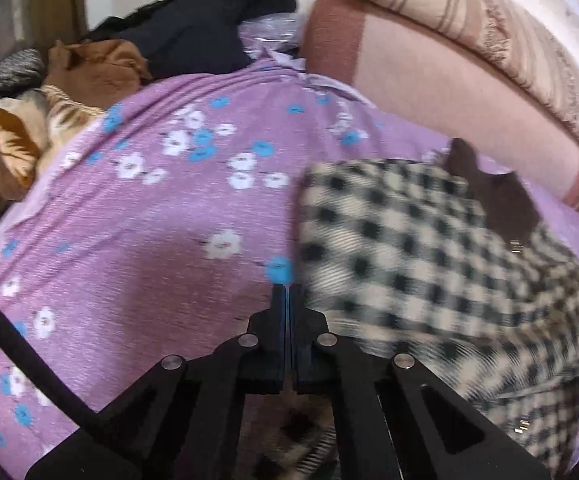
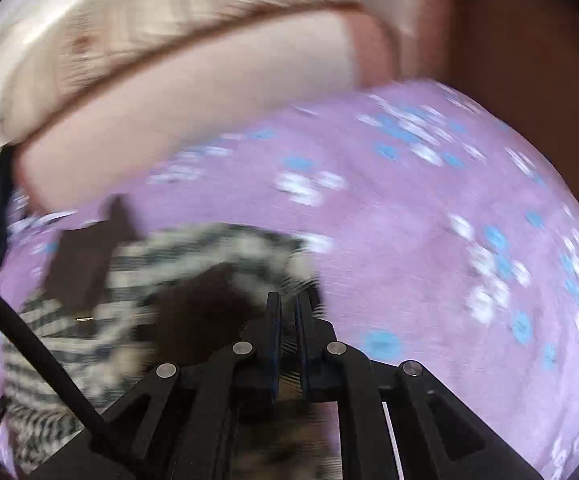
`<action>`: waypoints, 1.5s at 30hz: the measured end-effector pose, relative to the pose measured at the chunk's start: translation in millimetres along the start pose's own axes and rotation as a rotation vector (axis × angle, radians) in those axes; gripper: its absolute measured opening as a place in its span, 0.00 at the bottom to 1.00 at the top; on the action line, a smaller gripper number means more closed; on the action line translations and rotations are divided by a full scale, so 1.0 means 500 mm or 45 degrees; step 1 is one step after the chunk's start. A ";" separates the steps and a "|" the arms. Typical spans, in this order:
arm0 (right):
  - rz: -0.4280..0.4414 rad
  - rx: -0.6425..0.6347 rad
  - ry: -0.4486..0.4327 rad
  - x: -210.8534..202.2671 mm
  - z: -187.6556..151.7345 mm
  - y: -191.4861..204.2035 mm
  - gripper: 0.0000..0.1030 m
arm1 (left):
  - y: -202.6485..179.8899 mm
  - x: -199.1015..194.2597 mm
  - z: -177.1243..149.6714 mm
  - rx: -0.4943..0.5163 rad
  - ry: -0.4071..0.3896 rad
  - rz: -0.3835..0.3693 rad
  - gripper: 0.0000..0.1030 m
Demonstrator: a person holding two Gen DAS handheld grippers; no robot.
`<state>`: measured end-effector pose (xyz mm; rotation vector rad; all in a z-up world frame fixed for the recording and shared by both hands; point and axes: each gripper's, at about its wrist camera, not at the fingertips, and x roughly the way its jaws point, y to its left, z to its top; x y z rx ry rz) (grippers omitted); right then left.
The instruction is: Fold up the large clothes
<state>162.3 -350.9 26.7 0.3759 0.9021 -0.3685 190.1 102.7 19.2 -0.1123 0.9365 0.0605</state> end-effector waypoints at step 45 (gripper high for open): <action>1.111 0.413 0.601 -0.254 -0.595 -0.278 0.41 | 0.162 -0.362 -0.508 -0.099 0.195 -0.543 0.62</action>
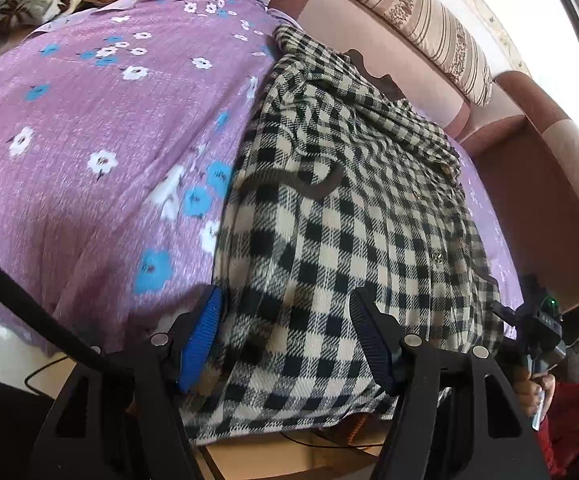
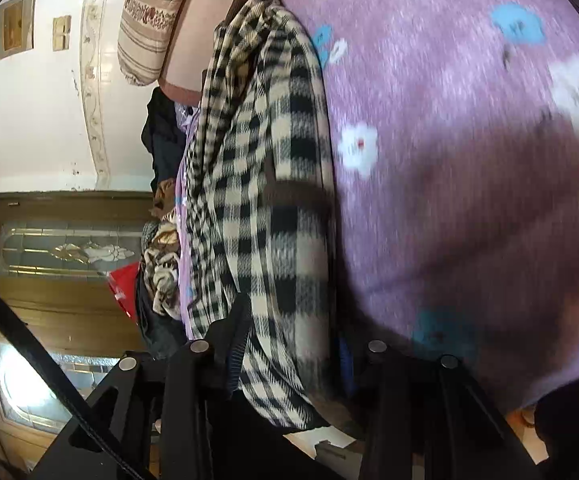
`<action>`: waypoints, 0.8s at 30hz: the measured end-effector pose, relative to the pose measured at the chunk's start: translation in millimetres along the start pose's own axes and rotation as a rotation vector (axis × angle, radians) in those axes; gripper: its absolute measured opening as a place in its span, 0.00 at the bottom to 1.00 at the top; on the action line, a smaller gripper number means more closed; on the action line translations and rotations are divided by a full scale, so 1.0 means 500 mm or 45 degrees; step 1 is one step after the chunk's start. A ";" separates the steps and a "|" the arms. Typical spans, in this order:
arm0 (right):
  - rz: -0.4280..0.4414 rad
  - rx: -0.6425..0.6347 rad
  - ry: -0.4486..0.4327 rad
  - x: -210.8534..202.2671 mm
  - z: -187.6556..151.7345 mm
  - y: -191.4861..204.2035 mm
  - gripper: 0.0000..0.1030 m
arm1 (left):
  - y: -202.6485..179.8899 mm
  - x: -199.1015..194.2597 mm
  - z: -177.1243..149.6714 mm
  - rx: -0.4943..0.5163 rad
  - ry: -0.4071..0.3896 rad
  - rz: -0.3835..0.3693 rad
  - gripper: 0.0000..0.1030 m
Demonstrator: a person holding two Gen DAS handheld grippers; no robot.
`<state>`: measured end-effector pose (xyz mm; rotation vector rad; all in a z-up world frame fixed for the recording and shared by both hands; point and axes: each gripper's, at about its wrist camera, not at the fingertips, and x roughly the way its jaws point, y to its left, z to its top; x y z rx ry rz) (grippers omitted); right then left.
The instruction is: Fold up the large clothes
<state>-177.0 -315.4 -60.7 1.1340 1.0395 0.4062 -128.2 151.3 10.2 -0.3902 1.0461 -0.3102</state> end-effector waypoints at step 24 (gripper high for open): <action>-0.154 -0.178 0.051 0.052 -0.081 0.043 0.31 | -0.023 0.011 -0.050 0.083 0.002 0.308 0.70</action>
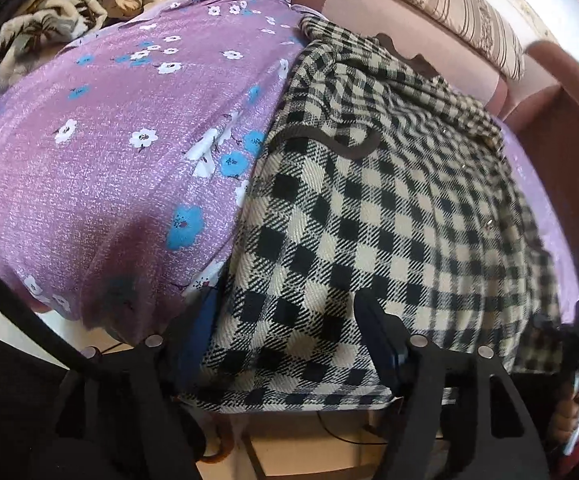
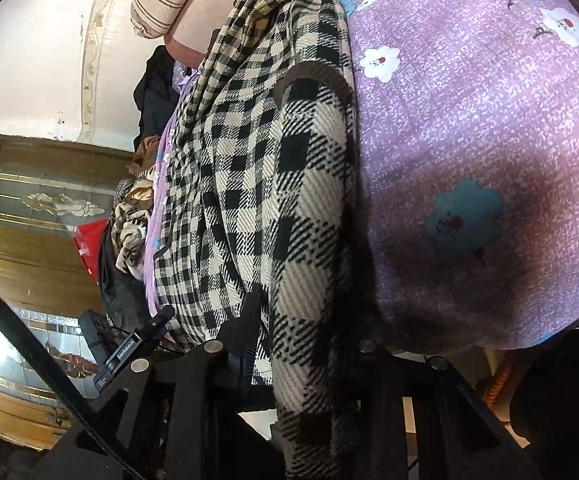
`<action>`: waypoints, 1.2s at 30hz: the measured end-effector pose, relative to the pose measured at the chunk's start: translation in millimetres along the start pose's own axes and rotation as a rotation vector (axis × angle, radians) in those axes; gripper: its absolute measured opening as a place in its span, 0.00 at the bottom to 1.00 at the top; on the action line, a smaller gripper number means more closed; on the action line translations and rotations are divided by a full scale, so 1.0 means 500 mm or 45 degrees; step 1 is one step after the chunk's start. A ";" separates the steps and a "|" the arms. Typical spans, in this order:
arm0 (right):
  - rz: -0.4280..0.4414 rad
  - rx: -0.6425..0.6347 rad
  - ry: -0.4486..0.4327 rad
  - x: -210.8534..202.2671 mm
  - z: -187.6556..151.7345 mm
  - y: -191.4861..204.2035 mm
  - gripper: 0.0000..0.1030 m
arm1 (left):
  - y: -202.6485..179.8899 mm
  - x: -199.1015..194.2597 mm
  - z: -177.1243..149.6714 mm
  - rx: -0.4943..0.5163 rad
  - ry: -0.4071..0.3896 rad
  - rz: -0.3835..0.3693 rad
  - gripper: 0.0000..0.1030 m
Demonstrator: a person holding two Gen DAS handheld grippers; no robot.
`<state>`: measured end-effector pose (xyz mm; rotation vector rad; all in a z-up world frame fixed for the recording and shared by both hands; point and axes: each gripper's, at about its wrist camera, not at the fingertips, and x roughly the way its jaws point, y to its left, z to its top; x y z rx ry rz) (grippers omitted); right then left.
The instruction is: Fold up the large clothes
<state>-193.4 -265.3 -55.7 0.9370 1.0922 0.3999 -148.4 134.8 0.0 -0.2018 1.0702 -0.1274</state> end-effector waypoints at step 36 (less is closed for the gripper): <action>-0.120 -0.276 -0.358 0.015 0.512 0.265 0.07 | -0.109 0.031 0.557 -0.142 -0.192 -0.236 0.06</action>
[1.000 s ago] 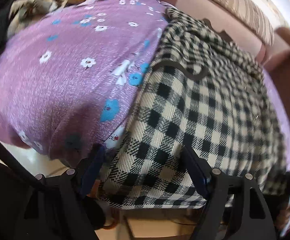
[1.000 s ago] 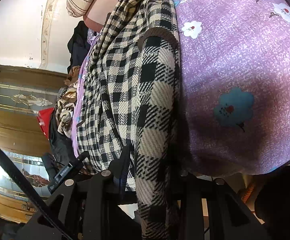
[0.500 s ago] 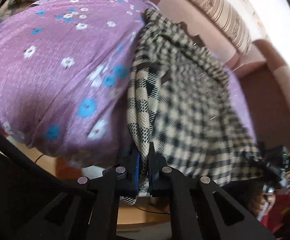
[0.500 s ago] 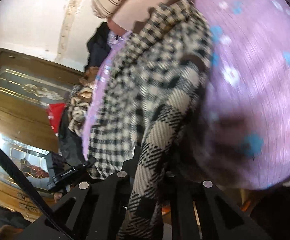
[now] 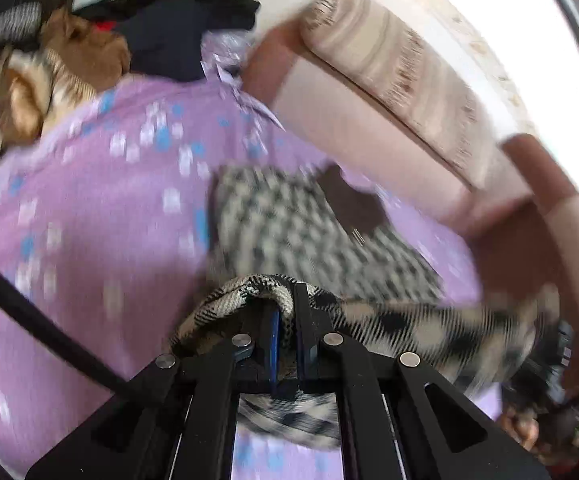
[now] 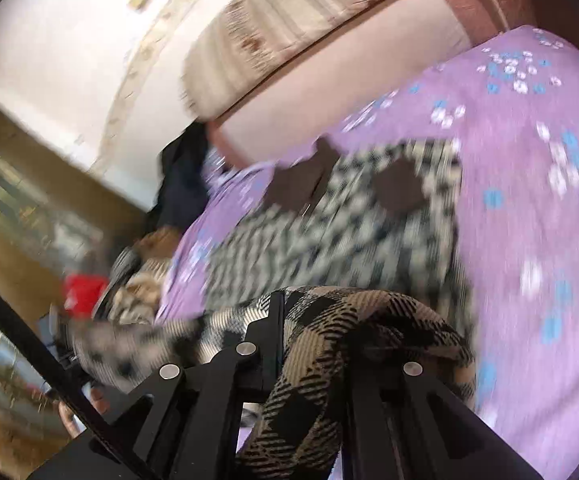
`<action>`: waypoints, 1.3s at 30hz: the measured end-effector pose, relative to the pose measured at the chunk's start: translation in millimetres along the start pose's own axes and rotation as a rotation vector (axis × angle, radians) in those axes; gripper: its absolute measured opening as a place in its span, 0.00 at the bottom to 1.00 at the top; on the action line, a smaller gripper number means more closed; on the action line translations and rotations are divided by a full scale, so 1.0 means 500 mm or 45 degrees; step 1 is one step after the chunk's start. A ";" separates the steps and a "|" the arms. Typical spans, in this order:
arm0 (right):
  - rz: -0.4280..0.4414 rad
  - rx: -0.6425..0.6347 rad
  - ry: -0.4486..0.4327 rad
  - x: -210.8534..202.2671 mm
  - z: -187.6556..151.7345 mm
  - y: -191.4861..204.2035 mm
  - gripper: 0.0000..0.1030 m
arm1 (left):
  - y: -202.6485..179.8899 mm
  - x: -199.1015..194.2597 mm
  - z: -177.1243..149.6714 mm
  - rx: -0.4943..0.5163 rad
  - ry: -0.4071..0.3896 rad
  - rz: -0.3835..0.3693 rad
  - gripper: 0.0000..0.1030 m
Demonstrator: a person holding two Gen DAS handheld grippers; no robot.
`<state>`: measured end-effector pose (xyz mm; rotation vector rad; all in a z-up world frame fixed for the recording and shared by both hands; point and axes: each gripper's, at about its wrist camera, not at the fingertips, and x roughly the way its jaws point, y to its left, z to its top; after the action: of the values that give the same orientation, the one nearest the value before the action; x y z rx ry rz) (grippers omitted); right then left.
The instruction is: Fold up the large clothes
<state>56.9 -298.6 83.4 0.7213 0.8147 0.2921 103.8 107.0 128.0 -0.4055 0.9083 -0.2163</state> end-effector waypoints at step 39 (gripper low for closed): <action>-0.338 0.023 -0.029 0.028 0.096 -0.152 0.62 | 0.100 0.154 0.122 -0.126 0.014 0.111 0.68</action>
<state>99.9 -369.4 46.2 0.6238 0.8820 0.0376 199.3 140.4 84.4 -0.4555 0.9479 -0.0944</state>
